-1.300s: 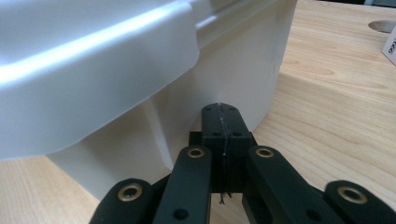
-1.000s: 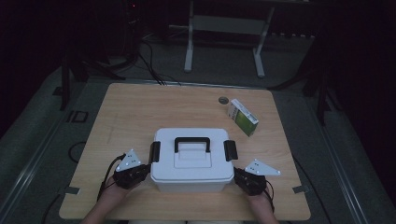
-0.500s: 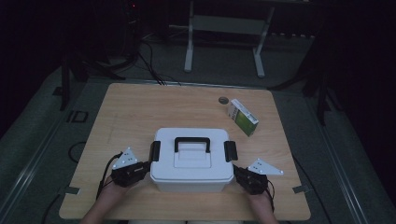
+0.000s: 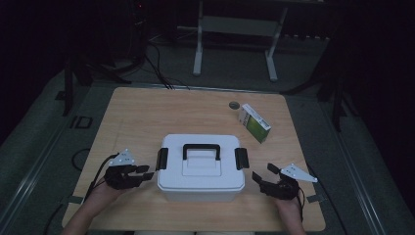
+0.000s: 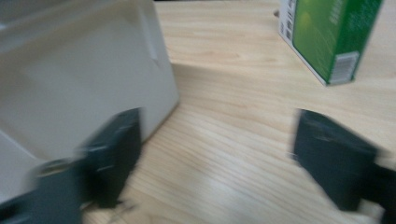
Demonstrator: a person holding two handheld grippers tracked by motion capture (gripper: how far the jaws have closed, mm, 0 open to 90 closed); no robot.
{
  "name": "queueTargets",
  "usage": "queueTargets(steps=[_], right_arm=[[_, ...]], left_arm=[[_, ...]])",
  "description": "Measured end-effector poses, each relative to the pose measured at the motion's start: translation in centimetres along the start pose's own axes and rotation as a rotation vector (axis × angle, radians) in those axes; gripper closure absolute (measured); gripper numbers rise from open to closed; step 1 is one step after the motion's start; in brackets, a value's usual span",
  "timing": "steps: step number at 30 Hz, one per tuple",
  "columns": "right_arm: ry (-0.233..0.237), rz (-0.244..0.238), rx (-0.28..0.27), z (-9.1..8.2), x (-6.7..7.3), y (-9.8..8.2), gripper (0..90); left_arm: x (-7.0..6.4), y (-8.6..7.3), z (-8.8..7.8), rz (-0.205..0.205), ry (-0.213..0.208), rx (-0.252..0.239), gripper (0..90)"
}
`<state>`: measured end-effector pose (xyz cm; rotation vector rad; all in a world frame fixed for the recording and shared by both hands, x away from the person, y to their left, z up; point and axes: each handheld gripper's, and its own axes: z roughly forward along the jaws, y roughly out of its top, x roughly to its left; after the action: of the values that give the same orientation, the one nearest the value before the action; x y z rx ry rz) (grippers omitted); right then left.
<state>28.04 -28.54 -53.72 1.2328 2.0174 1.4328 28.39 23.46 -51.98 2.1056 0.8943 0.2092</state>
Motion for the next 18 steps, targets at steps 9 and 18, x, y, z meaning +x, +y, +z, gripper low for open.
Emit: queueTargets(steps=[9, 18], right_arm=[[-0.011, -0.004, -0.036, -1.5, -1.7, -0.6, 13.6], [-0.033, -0.031, -0.007, -2.4, -2.4, -1.7, 13.6]], left_arm=[[0.1, 0.7, 0.1, 0.054, -0.040, 0.262, 25.6], [0.3, 1.4, -0.7, 0.072, -0.081, 0.442, 17.6]])
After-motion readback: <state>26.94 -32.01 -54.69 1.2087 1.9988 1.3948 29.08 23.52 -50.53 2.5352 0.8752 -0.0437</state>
